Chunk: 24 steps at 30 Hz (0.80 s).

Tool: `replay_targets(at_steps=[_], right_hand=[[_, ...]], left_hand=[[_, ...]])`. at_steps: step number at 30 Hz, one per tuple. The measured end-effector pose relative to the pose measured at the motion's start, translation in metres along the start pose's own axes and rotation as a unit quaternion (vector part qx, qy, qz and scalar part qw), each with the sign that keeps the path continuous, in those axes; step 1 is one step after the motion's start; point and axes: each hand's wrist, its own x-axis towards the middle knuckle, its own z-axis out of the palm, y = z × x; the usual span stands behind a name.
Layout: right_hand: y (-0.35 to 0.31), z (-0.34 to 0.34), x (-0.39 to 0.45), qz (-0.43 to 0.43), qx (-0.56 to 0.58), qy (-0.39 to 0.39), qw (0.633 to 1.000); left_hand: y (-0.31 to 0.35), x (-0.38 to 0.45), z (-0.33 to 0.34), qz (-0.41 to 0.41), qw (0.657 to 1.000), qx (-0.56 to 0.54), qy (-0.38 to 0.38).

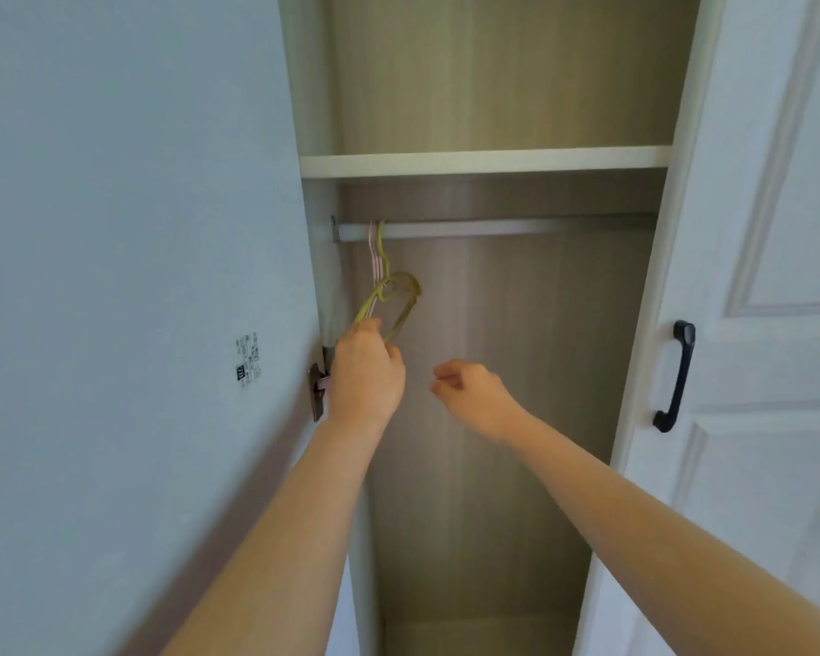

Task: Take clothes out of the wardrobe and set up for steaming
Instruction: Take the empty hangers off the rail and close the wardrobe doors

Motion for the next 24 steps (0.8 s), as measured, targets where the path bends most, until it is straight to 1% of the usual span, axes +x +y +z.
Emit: replay_targets(at_steps=[7, 11, 14, 17, 20, 24], right_hand=[[-0.021, -0.003, 0.071, 0.029, 0.138, 0.008, 0.99], [-0.03, 0.002, 0.102, 0.063, 0.198, 0.004, 0.978], [-0.042, 0.005, 0.116, 0.09, 0.281, -0.004, 0.956], [-0.049, 0.006, 0.127, 0.115, 0.33, -0.012, 0.937], [-0.051, 0.006, 0.138, 0.134, 0.332, -0.023, 0.933], [-0.051, 0.005, 0.15, 0.131, 0.289, -0.017, 0.948]], left_hand=[[0.015, 0.066, -0.003, -0.126, 0.991, -0.038, -0.037], [0.0, 0.104, 0.005, -0.181, 0.98, -0.052, -0.066], [-0.012, 0.124, 0.014, -0.228, 0.965, -0.098, -0.081], [-0.021, 0.129, 0.03, -0.245, 0.955, -0.12, -0.113], [-0.028, 0.129, 0.043, -0.263, 0.941, -0.172, -0.129], [-0.027, 0.123, 0.047, -0.279, 0.912, -0.267, -0.141]])
